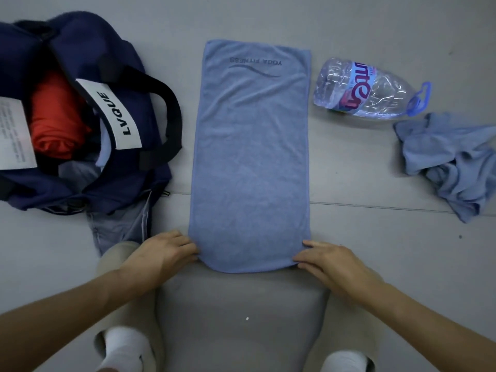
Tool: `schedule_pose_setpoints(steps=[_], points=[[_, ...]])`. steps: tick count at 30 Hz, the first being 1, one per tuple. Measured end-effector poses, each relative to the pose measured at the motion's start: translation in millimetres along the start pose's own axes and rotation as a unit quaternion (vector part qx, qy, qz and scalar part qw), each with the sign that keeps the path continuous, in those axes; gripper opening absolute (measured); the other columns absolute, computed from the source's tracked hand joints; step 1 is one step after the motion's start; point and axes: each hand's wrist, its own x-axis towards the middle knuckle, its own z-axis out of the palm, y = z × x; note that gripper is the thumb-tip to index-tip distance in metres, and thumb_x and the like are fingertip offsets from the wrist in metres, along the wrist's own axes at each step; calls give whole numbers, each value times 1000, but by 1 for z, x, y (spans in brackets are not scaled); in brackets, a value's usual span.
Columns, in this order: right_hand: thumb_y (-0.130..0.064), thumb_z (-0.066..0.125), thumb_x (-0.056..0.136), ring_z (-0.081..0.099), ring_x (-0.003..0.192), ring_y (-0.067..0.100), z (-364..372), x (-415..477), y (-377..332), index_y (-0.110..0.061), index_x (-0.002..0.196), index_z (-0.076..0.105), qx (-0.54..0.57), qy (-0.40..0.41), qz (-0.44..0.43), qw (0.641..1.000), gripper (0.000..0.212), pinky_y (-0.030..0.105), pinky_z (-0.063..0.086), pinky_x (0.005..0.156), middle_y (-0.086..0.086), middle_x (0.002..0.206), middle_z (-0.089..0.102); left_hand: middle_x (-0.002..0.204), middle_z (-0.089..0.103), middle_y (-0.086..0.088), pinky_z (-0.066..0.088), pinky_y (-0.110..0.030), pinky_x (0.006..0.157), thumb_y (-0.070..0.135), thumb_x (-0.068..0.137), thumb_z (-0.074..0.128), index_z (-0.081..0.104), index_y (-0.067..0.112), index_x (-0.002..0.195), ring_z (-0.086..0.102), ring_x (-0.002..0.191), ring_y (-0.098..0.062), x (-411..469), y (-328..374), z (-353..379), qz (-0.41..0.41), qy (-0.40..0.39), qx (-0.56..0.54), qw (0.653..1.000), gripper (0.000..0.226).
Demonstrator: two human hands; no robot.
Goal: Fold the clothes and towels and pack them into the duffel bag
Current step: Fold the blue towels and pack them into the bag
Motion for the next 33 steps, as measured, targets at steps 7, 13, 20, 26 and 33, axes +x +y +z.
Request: schedule_pose_setpoints(steps=[7, 13, 20, 26, 33], points=[[-39, 64, 95, 66, 99, -1, -42, 34, -9, -36, 108, 76, 107, 60, 155, 980, 18, 17, 47, 87, -24, 107, 71, 96, 76, 9, 46, -20, 77, 54, 98, 48, 78, 26, 103, 65, 85, -6, 34, -6, -50, -181, 81, -119, 973, 41], [-14, 60, 98, 64, 87, 18, -89, 101, -3, -29, 94, 76, 396, 171, 242, 869, 22, 39, 62, 71, 11, 93, 70, 80, 71, 3, 59, -33, 63, 21, 102, 55, 69, 25, 93, 74, 75, -18, 106, -23, -96, -346, 157, -396, 836, 17], [-22, 63, 96, 65, 84, 19, -106, 170, 26, -26, 87, 74, 389, 196, 248, 865, 14, 56, 54, 92, 14, 89, 72, 87, 73, -6, 54, -41, 84, 29, 102, 53, 65, 22, 89, 72, 81, -13, 157, -48, -99, -363, 193, -368, 834, 20], [-43, 62, 87, 65, 77, 25, -121, 216, 43, -32, 80, 70, 328, 211, 277, 878, 15, 60, 57, 74, 2, 76, 68, 77, 71, 1, 53, -29, 70, 31, 101, 54, 66, 22, 89, 69, 67, -11, 183, -69, -109, -390, 219, -309, 840, 19], [-39, 59, 95, 66, 62, 16, -159, 241, 56, -23, 86, 67, 141, 252, 294, 911, 19, 28, 43, 60, -6, 69, 67, 77, 67, -2, 56, -32, 57, 27, 101, 58, 64, 22, 88, 72, 65, -22, 218, -110, -138, -392, 248, -396, 792, 15]])
